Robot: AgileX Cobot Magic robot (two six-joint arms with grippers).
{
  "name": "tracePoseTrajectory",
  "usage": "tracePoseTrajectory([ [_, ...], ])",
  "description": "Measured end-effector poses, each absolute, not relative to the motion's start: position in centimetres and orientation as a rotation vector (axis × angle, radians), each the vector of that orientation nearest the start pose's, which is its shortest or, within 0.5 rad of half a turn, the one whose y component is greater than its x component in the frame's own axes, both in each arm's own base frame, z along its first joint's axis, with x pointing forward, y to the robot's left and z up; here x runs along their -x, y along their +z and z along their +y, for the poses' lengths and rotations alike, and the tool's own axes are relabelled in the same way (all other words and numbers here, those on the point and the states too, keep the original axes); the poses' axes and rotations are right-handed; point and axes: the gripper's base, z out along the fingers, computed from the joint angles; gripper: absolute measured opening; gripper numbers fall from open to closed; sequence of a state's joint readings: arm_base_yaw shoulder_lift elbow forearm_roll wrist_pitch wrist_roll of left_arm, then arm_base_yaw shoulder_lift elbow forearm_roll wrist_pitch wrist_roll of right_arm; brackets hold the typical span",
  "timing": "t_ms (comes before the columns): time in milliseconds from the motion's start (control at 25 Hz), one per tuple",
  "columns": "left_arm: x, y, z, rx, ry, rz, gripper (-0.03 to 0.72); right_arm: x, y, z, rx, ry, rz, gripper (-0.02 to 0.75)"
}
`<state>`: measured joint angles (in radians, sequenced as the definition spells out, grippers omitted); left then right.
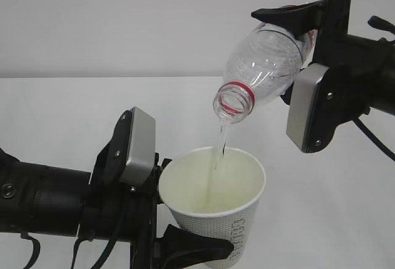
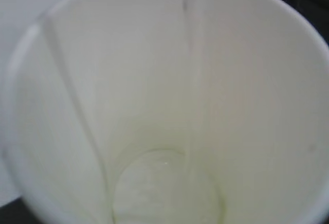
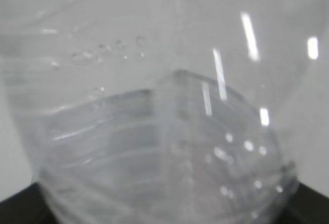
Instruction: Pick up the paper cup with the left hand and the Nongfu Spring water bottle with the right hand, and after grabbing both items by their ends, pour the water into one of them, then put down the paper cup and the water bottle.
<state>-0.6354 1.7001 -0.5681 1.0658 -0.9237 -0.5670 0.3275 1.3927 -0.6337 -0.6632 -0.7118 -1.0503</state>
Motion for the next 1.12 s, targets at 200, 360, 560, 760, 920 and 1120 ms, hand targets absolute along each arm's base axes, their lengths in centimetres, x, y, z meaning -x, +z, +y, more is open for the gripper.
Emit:
tracePoseTrajectory([
  [200, -18.58, 16.24, -21.59, -1.305, -1.02, 1.577, 0.516, -25.43, 26.26, 12.5, 1.528, -0.618, 0.687, 0.521],
  [360, -18.59, 16.23, -21.58, -1.305, -1.018, 1.579, 0.516, -25.43, 26.26, 12.5, 1.528, -0.618, 0.687, 0.521],
  [560, -18.59, 16.23, -21.58, -1.305, -1.018, 1.579, 0.513, -25.43, 26.26, 12.5, 1.528, -0.618, 0.687, 0.521],
  [760, -18.59, 16.23, -21.58, -1.305, -1.018, 1.579, 0.513, -25.43, 26.28, 12.51, 1.527, -0.618, 0.686, 0.521],
  [920, -18.59, 16.23, -21.58, -1.305, -1.018, 1.579, 0.513, -25.43, 26.28, 12.51, 1.527, -0.618, 0.686, 0.521],
  [1120, -18.59, 16.23, -21.58, -1.305, -1.018, 1.579, 0.513, -25.42, 26.27, 12.51, 1.529, -0.618, 0.684, 0.521],
])
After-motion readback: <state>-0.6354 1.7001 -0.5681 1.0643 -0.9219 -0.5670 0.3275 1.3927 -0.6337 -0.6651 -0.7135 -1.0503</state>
